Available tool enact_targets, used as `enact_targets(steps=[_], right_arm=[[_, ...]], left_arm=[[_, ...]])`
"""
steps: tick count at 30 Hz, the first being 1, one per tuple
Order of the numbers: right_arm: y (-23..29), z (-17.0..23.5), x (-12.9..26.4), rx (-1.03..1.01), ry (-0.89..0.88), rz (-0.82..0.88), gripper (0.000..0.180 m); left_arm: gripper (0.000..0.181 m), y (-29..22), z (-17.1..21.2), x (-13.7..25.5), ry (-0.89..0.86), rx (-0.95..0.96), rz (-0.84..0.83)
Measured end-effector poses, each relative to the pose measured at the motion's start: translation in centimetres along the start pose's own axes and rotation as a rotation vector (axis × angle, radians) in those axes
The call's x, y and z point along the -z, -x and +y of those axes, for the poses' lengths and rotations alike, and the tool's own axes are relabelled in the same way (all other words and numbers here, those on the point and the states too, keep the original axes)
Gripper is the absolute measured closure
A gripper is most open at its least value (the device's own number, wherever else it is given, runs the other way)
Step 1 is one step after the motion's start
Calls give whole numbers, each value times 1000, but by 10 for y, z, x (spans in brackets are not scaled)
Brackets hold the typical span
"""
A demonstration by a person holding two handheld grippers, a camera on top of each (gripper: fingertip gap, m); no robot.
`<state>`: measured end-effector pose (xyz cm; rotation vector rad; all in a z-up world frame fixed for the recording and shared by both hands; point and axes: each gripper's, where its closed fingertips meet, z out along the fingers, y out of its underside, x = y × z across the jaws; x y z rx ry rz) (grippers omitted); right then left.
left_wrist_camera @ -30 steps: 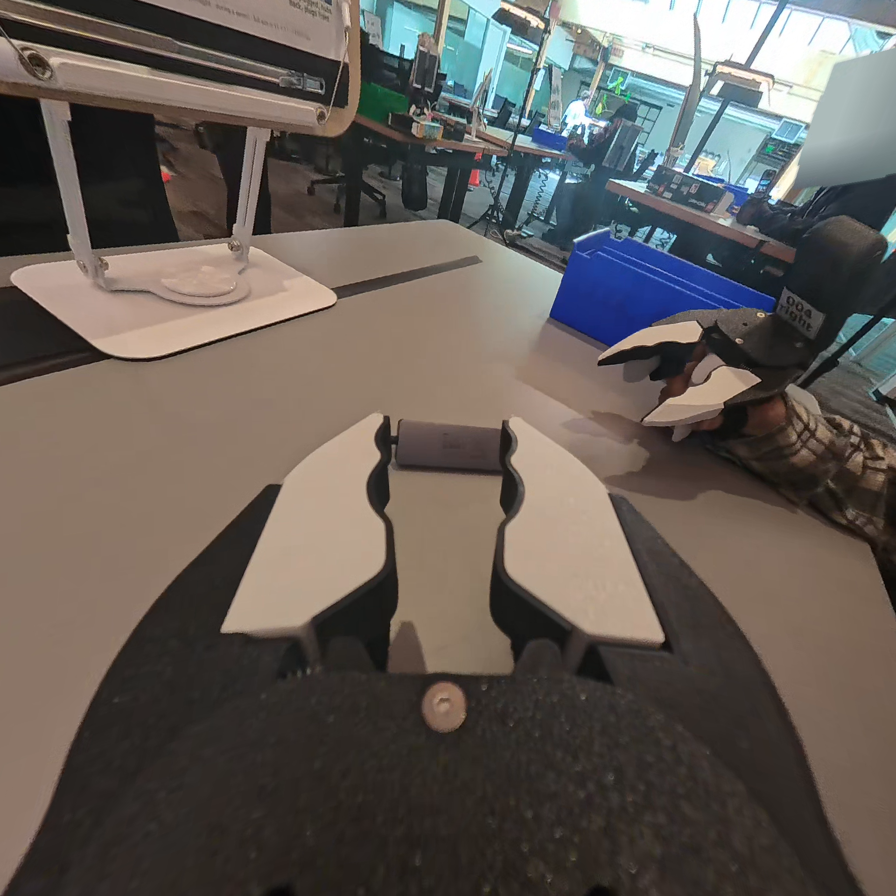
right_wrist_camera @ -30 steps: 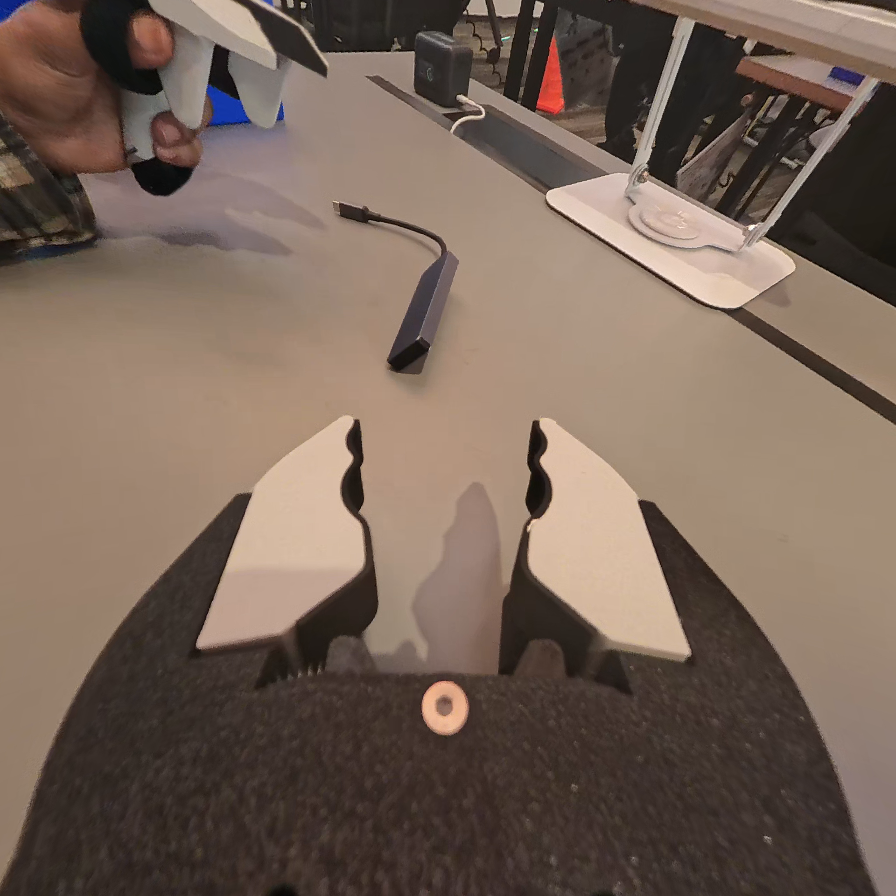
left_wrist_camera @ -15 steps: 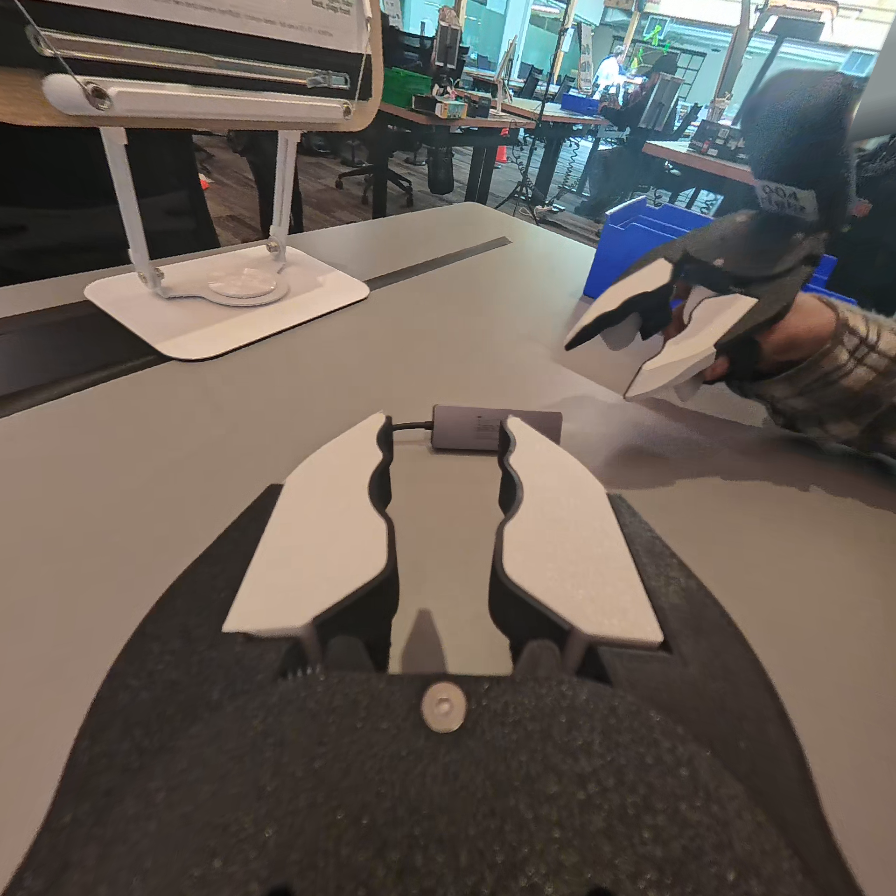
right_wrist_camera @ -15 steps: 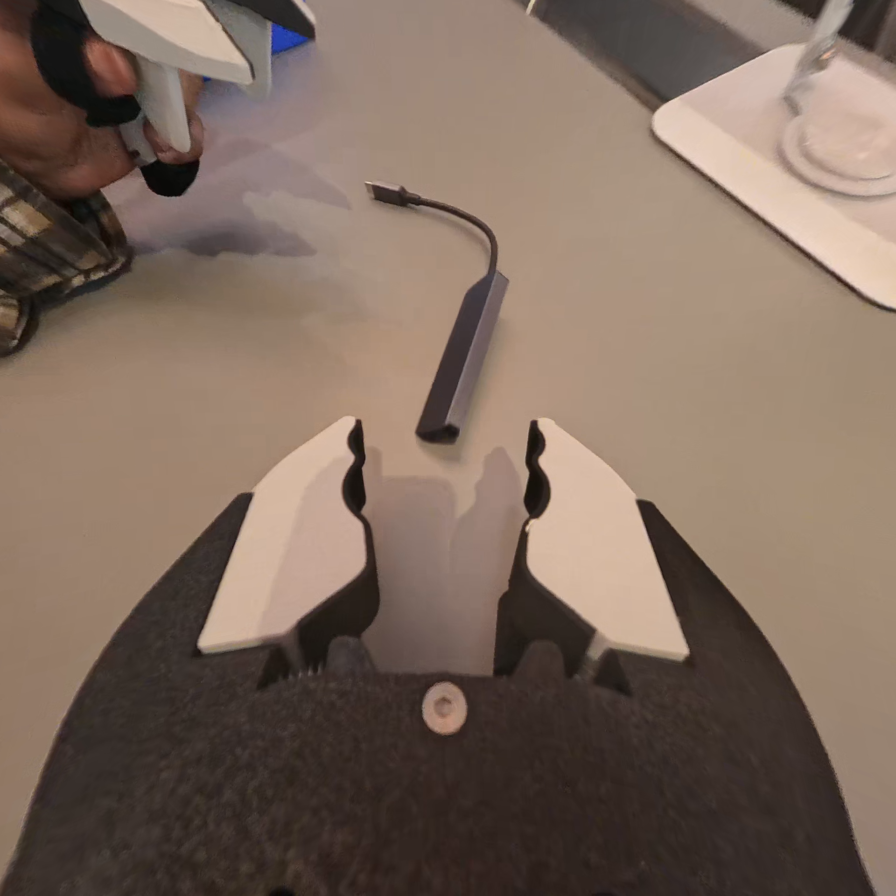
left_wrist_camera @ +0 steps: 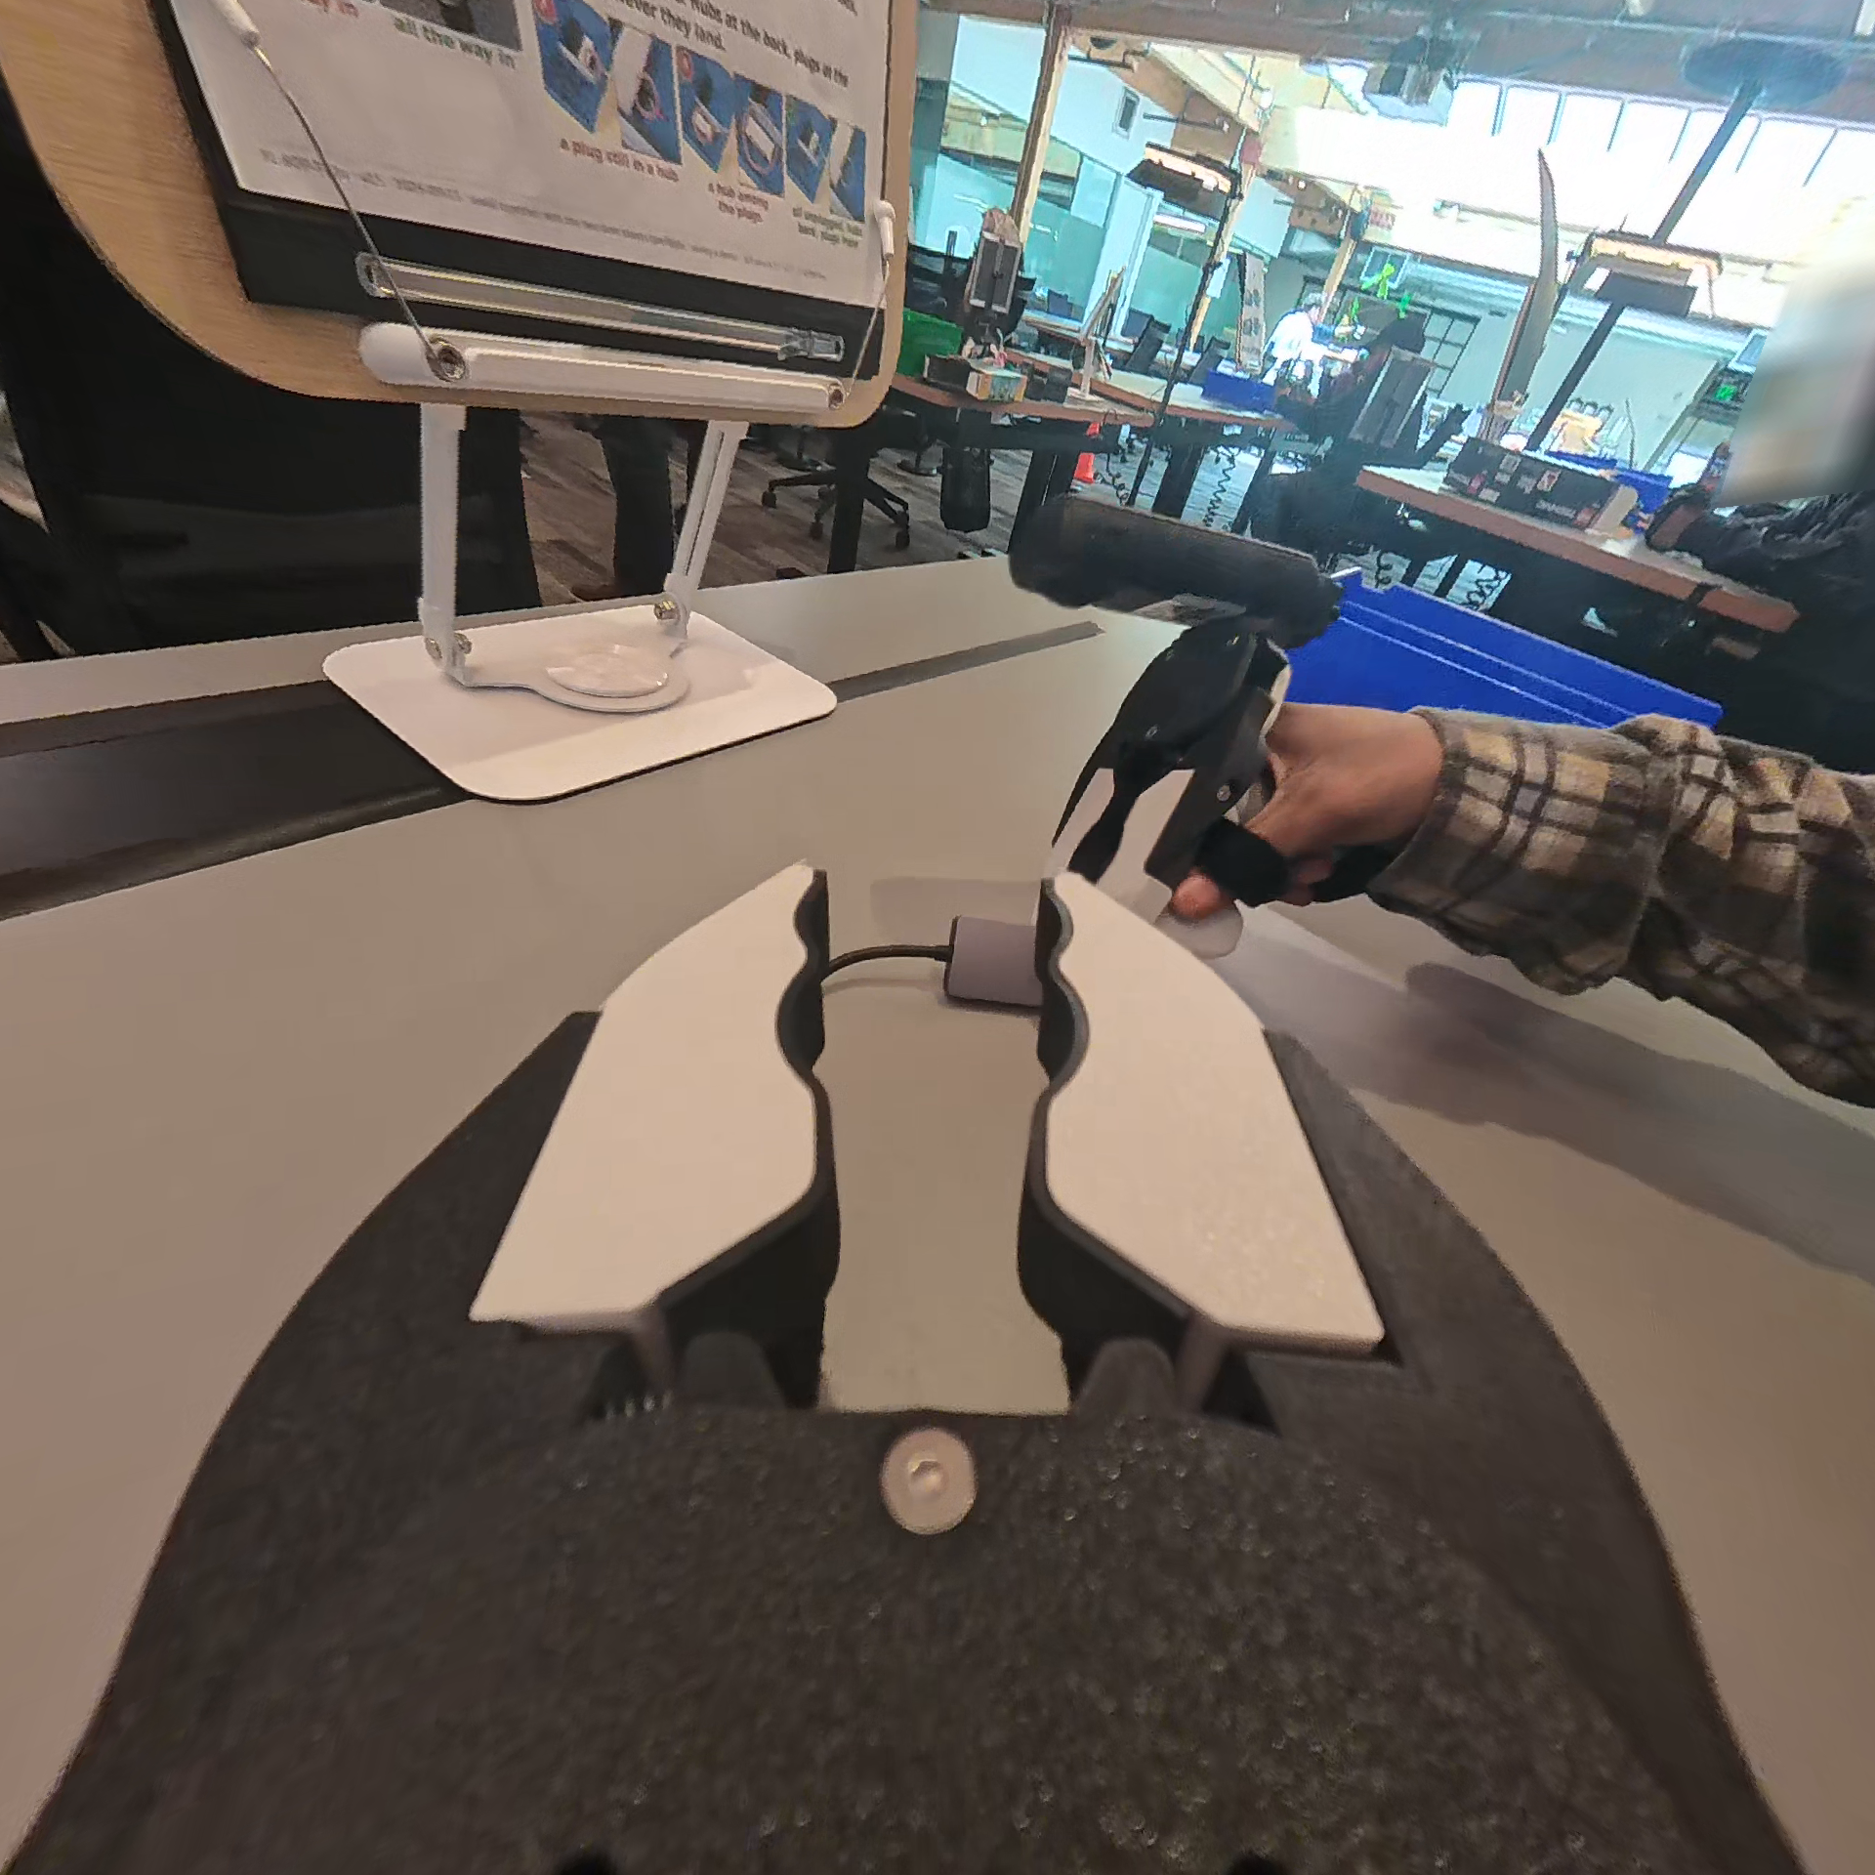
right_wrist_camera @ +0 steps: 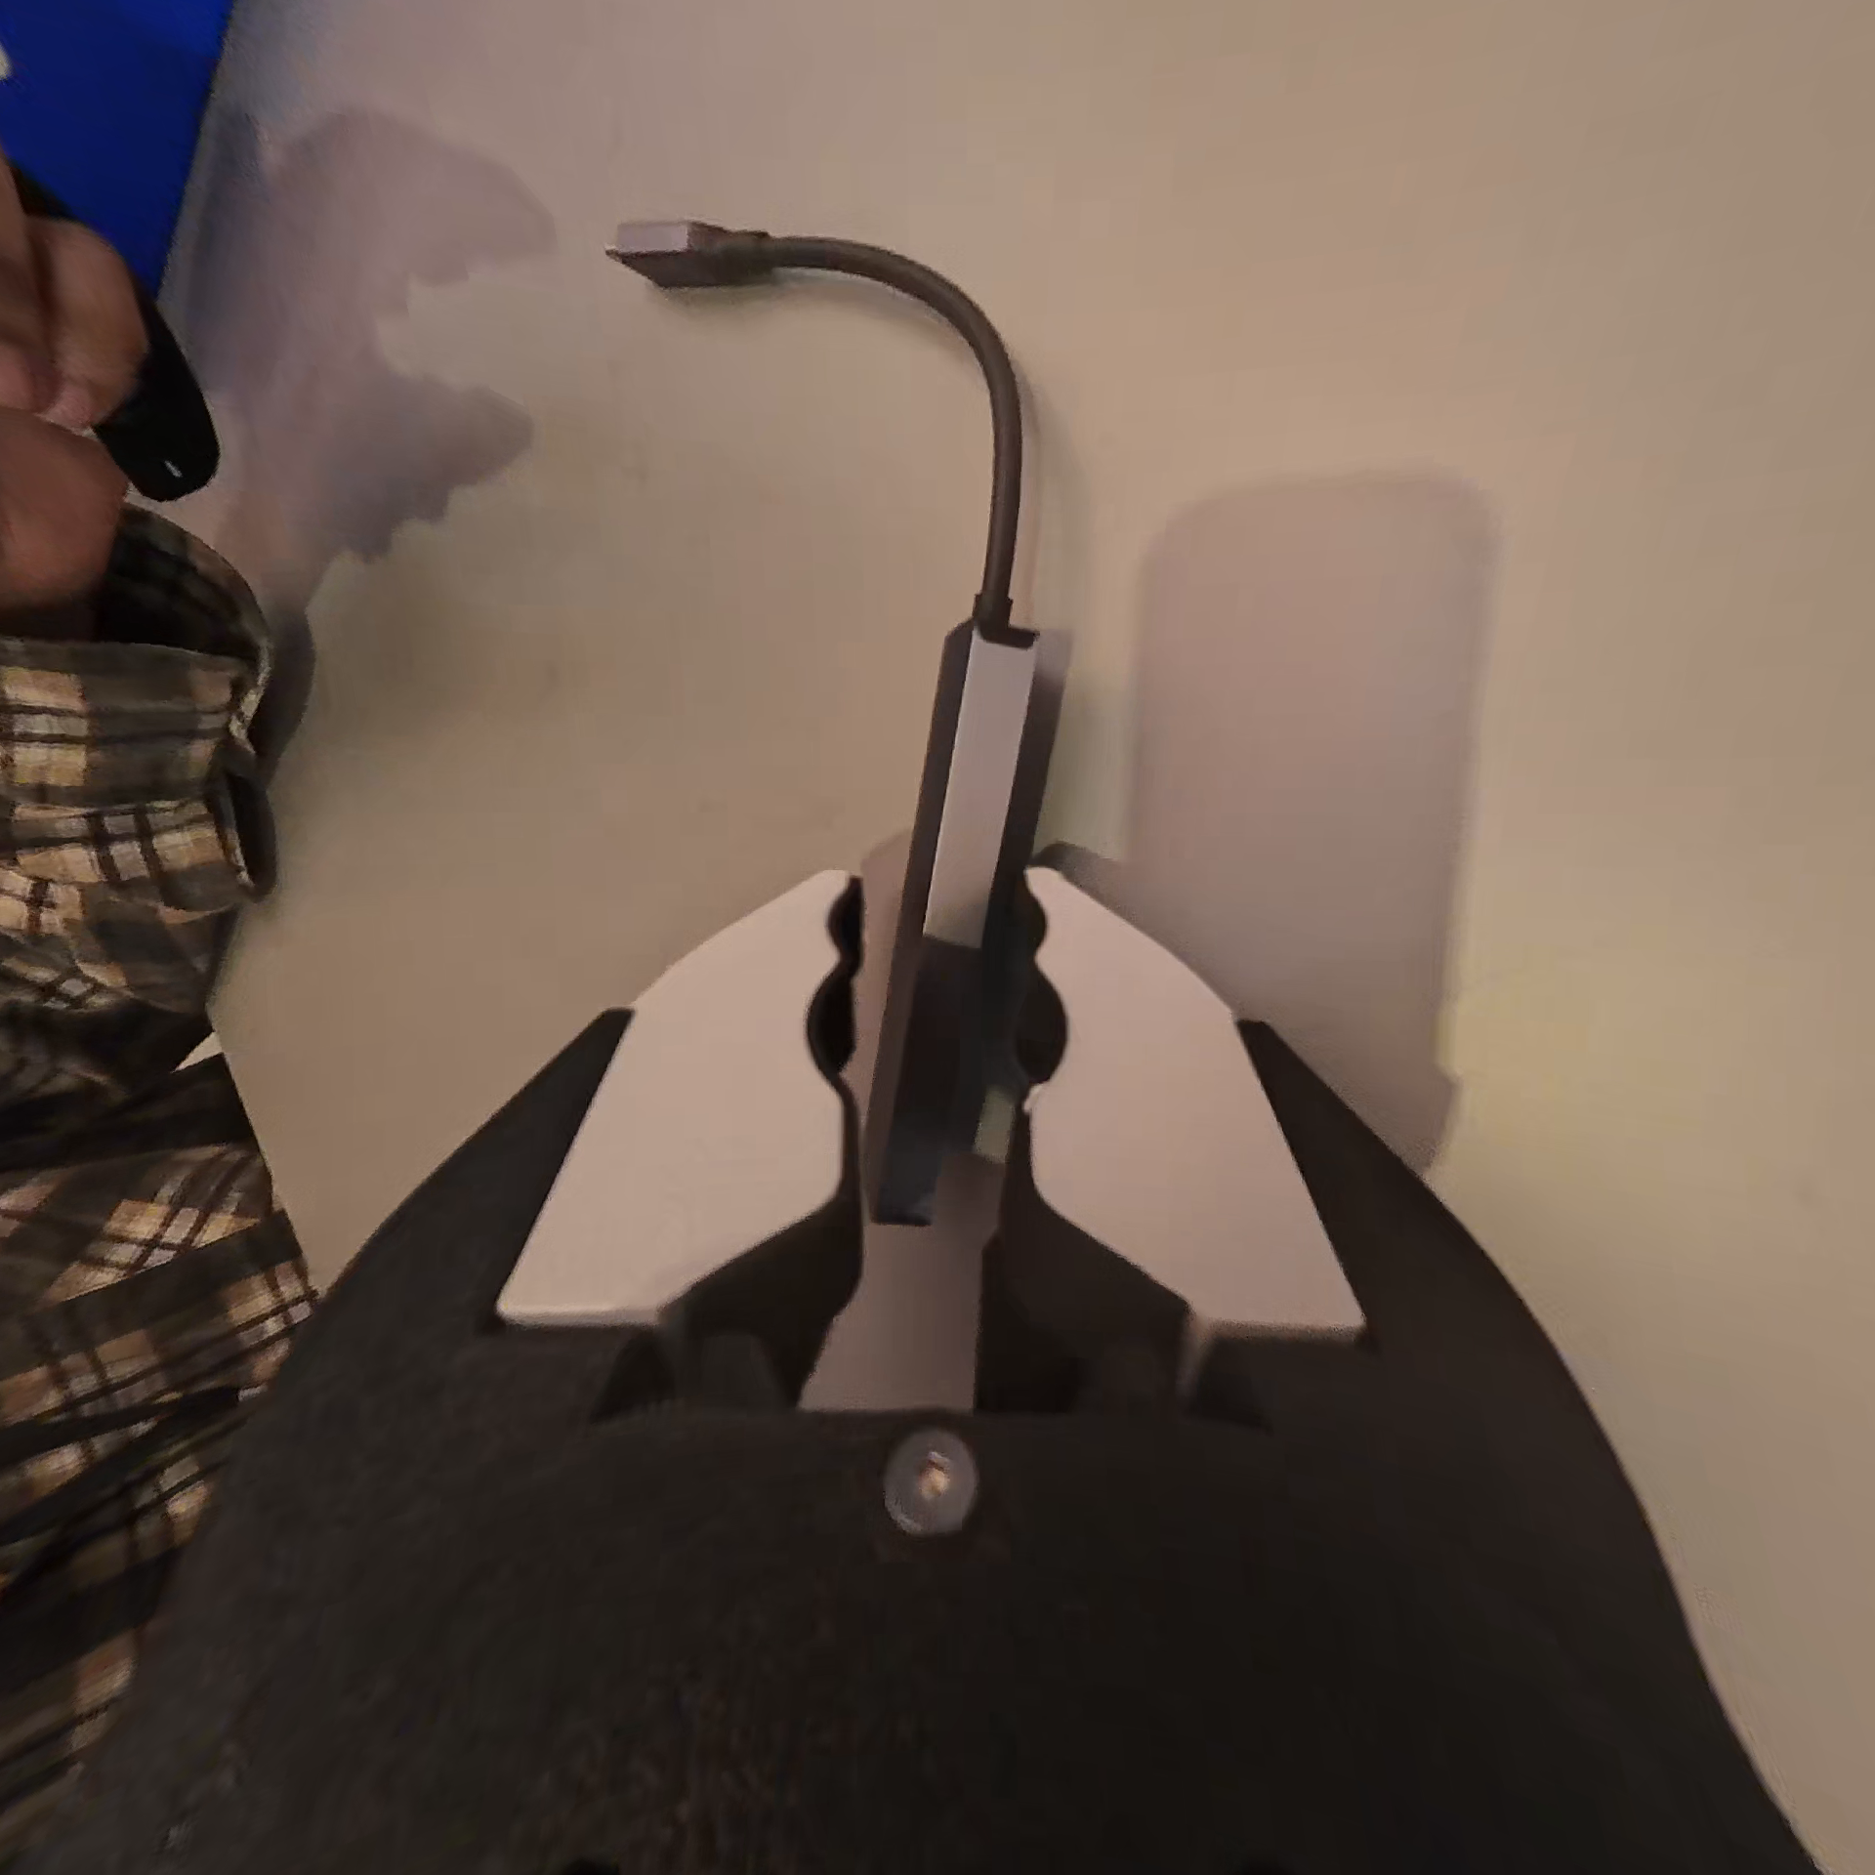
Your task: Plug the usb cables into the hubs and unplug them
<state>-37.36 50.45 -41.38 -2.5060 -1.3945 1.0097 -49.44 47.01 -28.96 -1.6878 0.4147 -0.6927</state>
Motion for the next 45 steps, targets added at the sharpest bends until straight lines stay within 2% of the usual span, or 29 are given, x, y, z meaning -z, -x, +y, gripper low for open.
enact_targets(steps=[1, 2, 7, 12, 16, 22, 24, 29, 35, 39, 43, 45], right_arm=[[0, 0, -1, 4, 13, -3, 165], [1, -1, -2, 15, 21, -4, 168], [0, -6, 6, 138, 29, 89, 169], [9, -11, 17, 157, 12, 93, 169], [23, -12, 22, 25, -49, -35, 169], [53, -24, 46, -311, -247, -422, 169], [53, -24, 51, -409, -293, -502, 169], [36, -9, 46, -524, -317, -517, 169], [36, 2, 44, -520, -299, -531, 169], [32, 1, 51, -308, -269, -378, 169], [10, 2, 57, 74, -200, 4, 169], [1, -1, 57, 198, -164, 203, 169]], left_arm=[[143, 1, -1, 1, -6, 4, -3], [143, 2, -2, 2, -10, 7, -6], [144, 4, -5, 5, -27, 18, -12], [145, 5, -7, 7, -34, 19, -26], [145, 8, -11, 11, -58, 16, -44], [145, 12, -14, 15, -75, 32, -57], [144, 13, -11, 14, -66, 42, -57], [144, 14, -4, 10, -34, 53, -54], [144, 14, -5, 11, -36, 49, -58], [144, 18, -7, 14, -49, 49, -79], [144, 25, -13, 22, -78, 55, -113], [144, 31, -16, 28, -91, 56, -139]])
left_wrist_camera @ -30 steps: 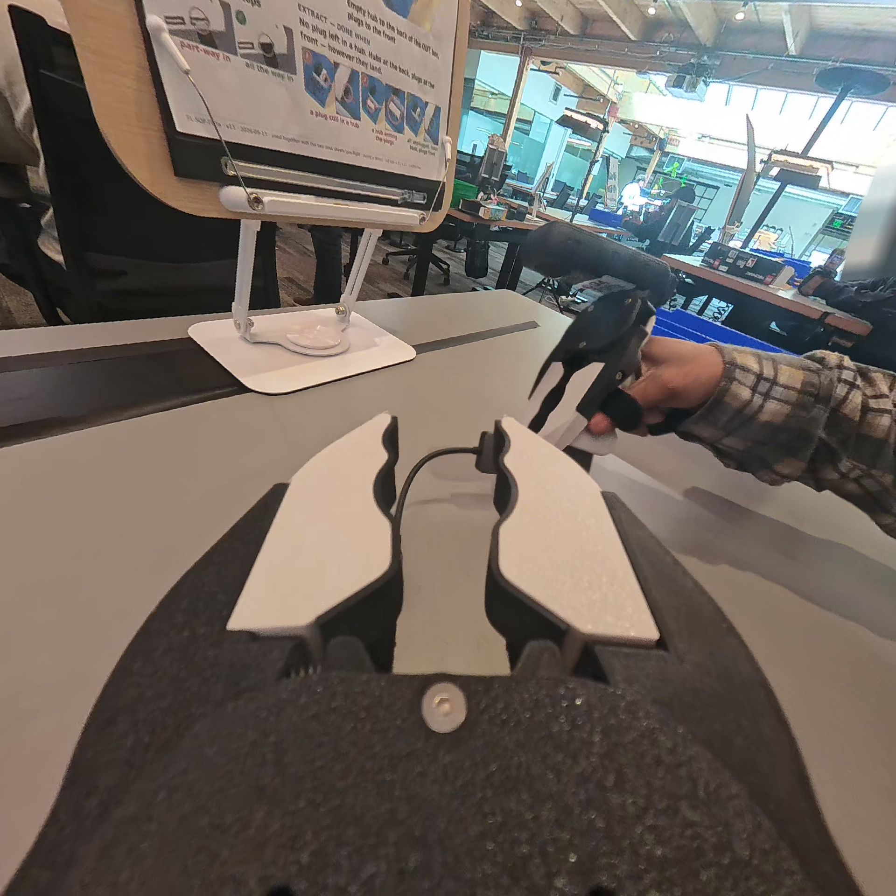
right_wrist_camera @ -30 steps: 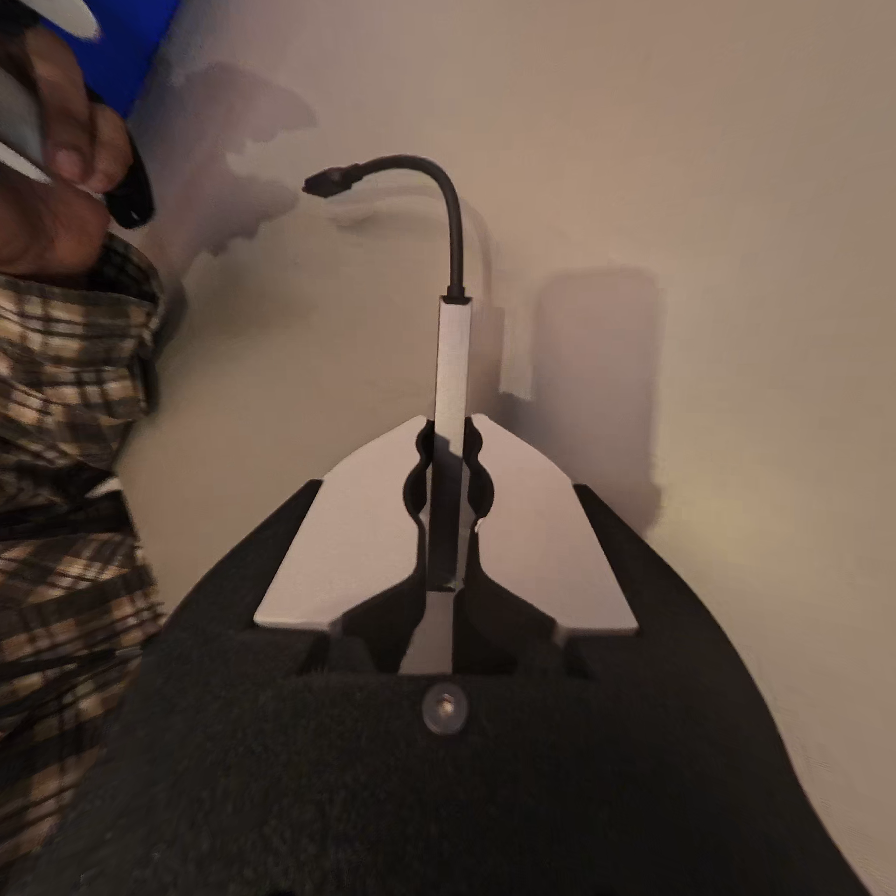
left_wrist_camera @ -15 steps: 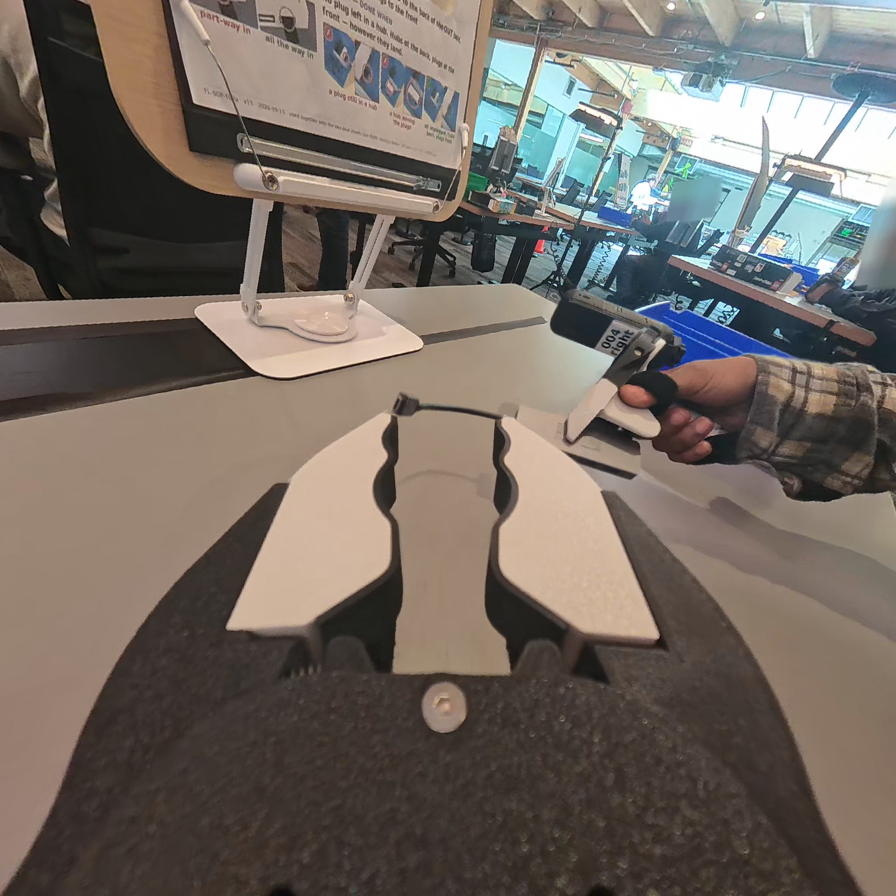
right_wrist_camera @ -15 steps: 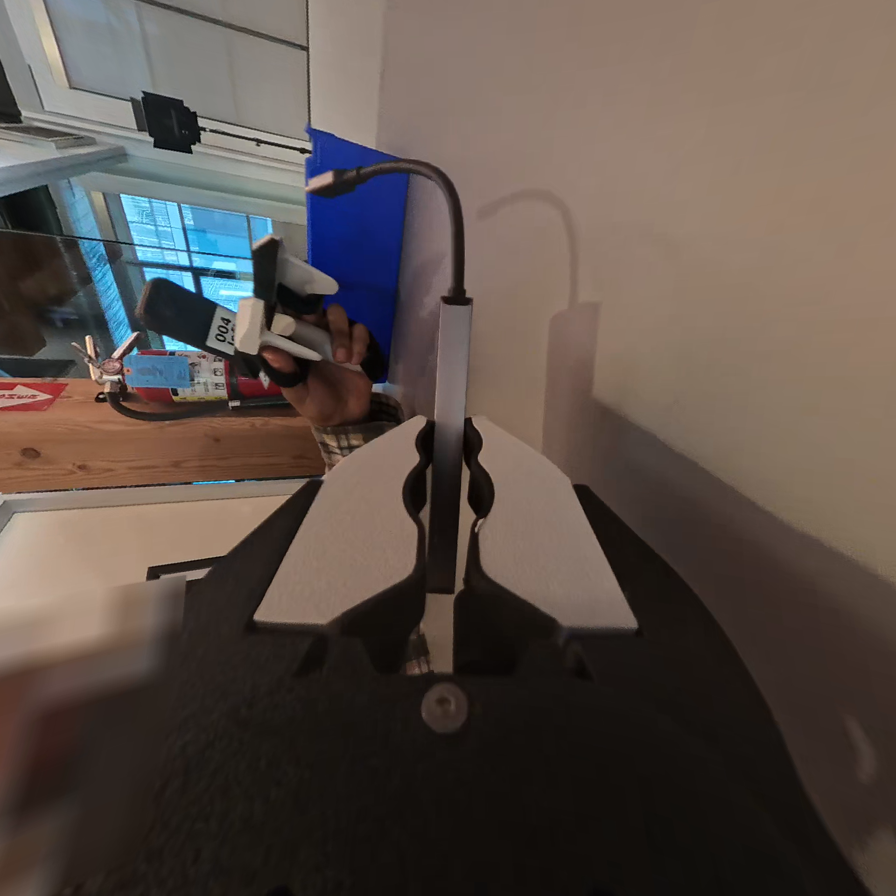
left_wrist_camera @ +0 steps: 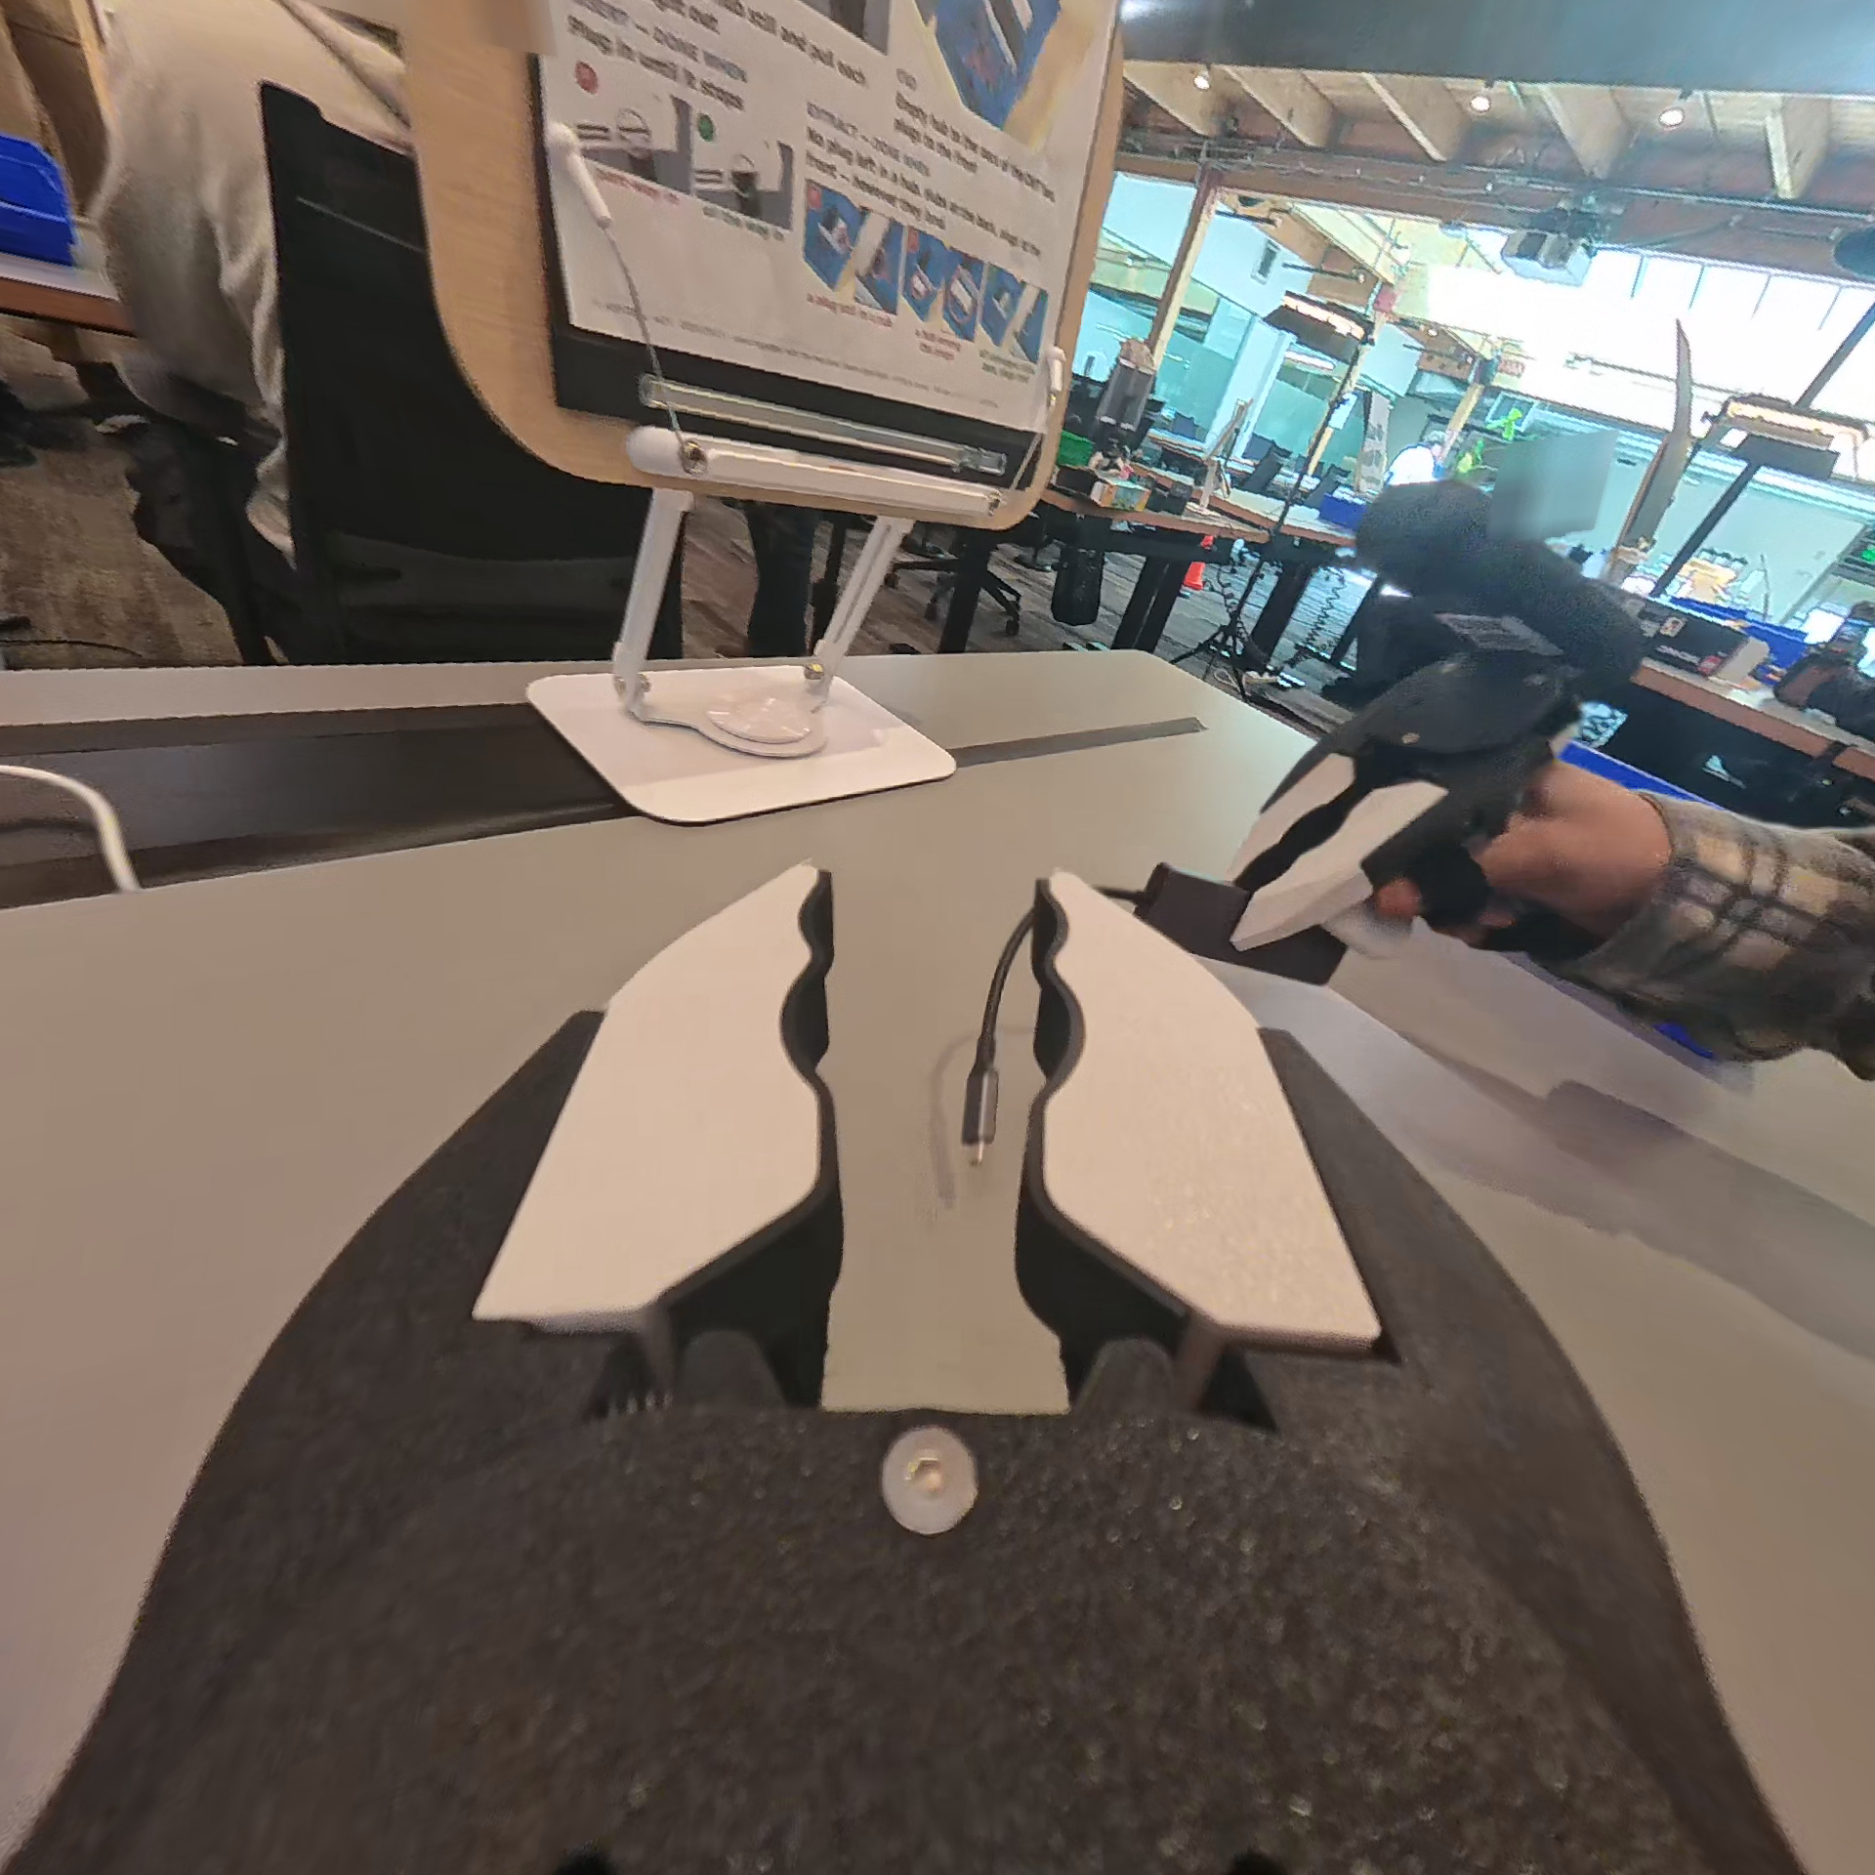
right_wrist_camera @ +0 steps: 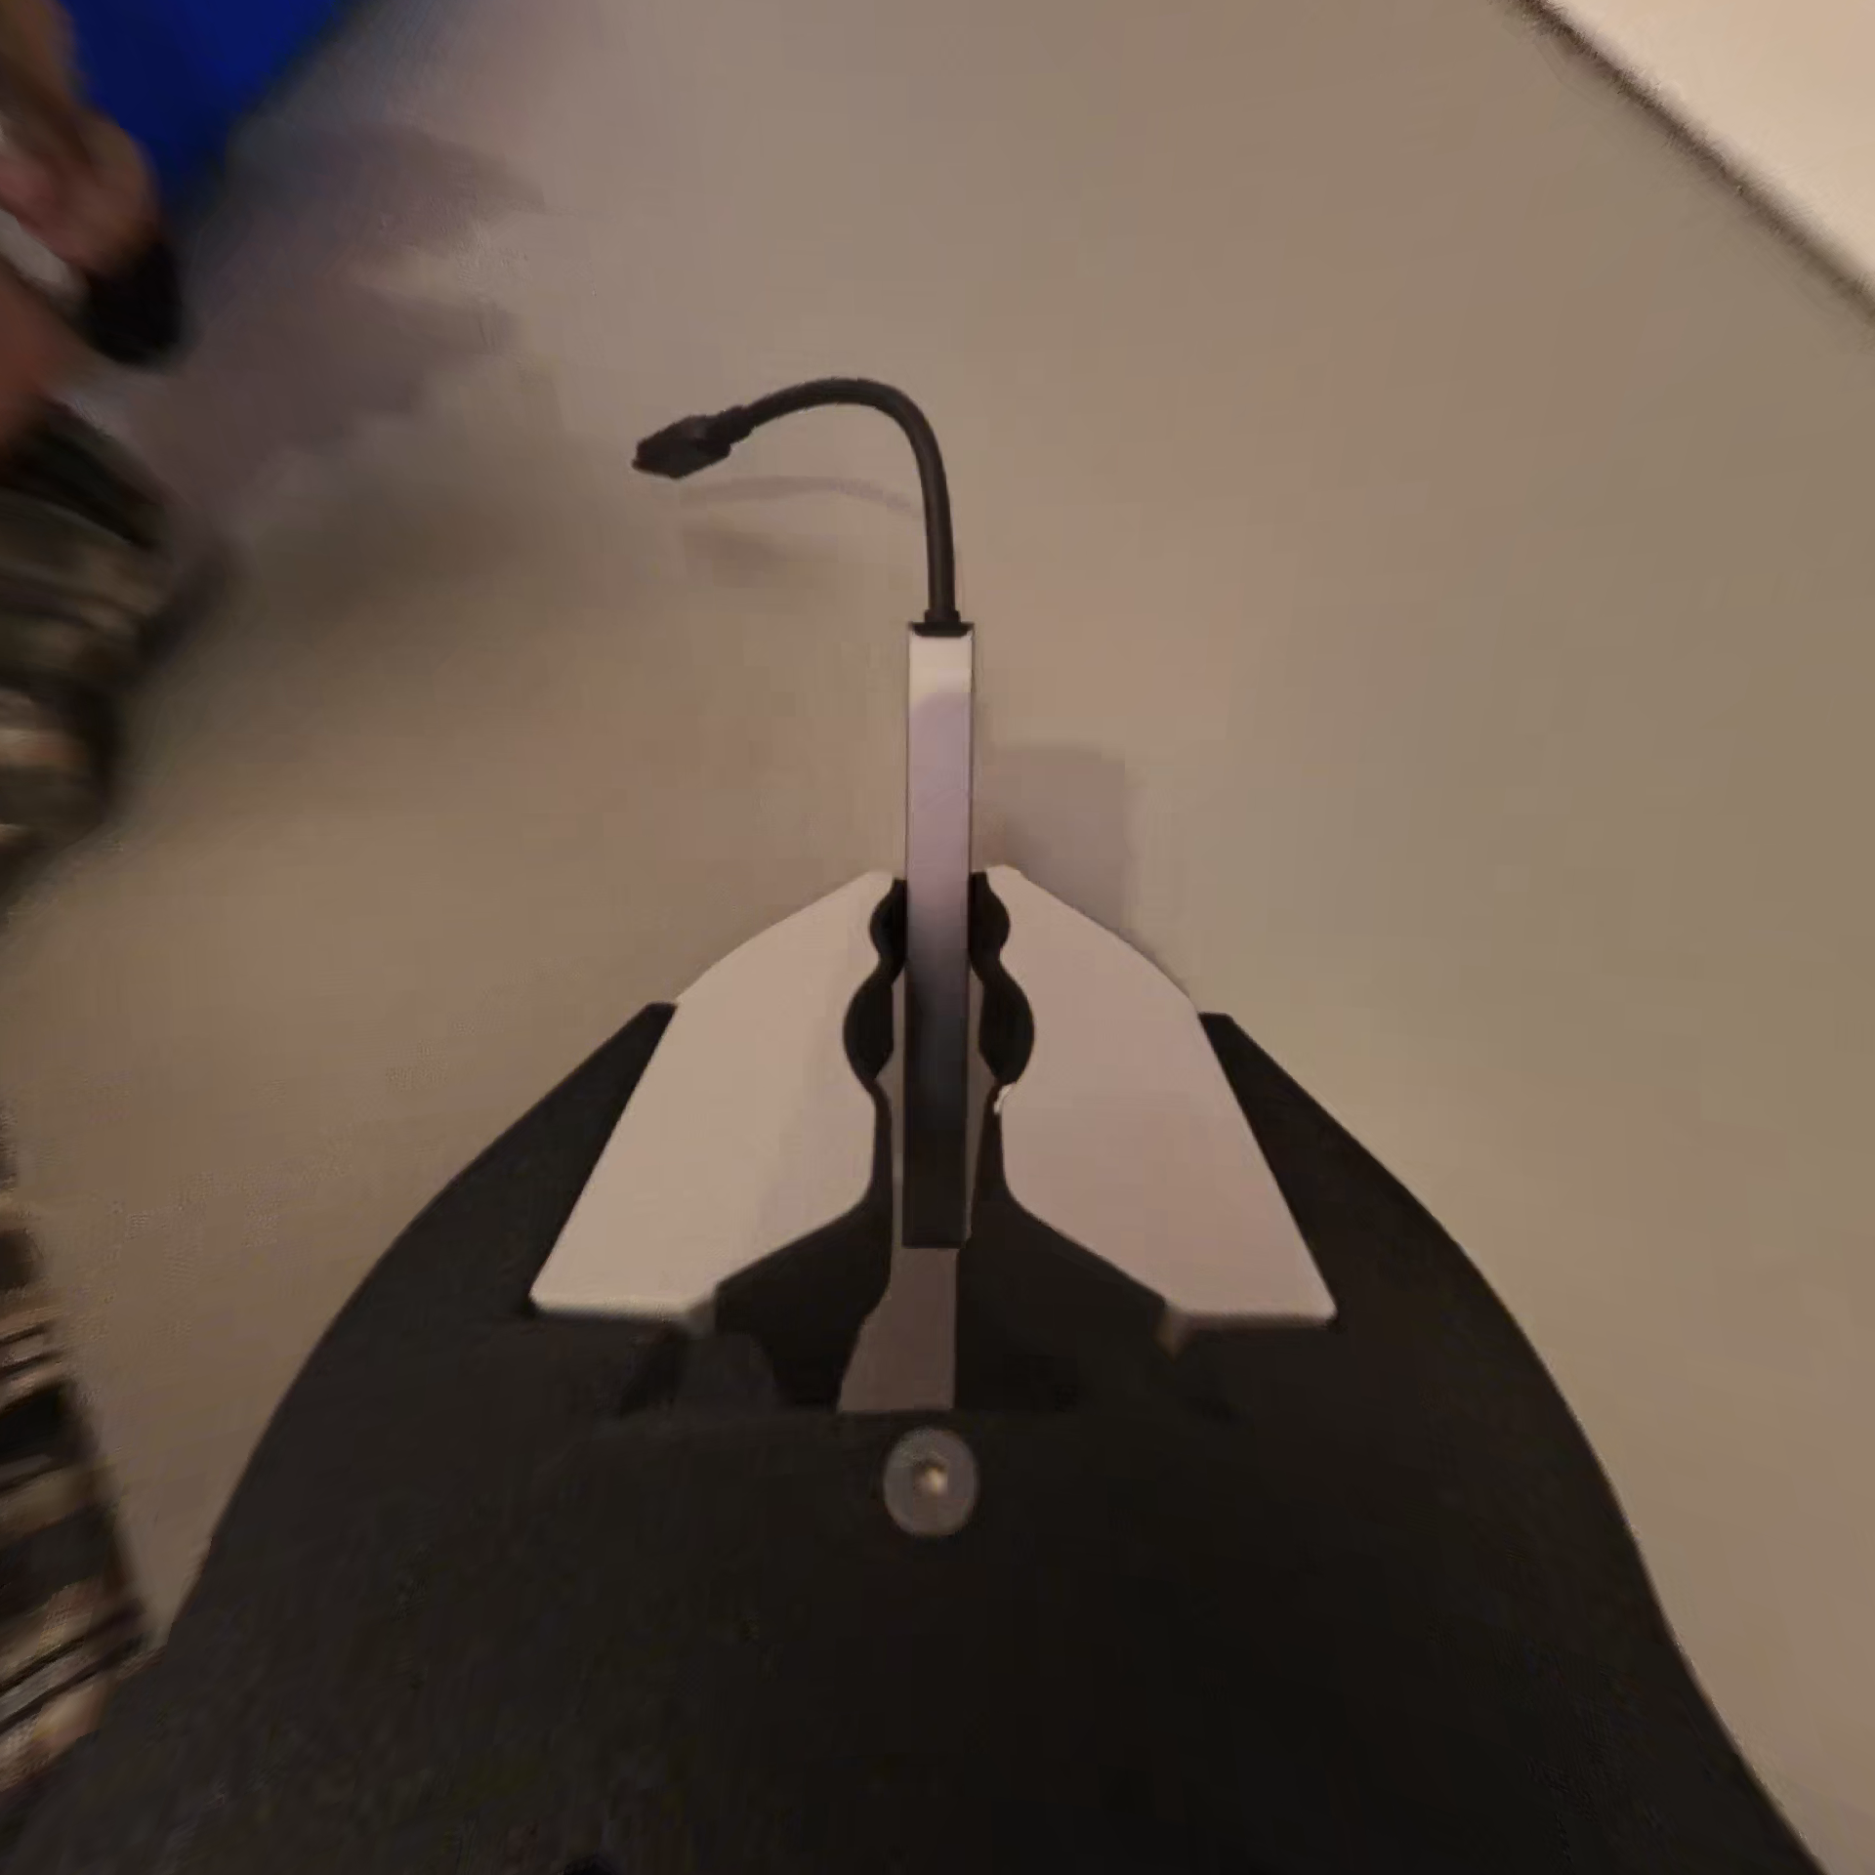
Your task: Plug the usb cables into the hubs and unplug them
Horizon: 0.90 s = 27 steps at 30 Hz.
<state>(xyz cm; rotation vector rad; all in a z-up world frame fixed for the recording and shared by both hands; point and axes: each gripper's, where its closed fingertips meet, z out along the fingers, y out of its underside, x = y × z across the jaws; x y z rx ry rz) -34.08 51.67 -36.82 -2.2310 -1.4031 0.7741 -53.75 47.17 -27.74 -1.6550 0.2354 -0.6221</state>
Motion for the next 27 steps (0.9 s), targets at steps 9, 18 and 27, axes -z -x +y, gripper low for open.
enact_targets(steps=[9, 18, 27], right_arm=[[-30, -24, 1, 324, 55, 604, 169], [-10, 18, -23, 603, 189, 718, 154], [41, 26, -6, 308, 67, 311, 95]], left_arm=[[144, 12, -8, 13, -47, 35, -41], [144, 2, 3, 2, 30, 3, -17], [144, 0, 10, -2, 58, 18, 4]])
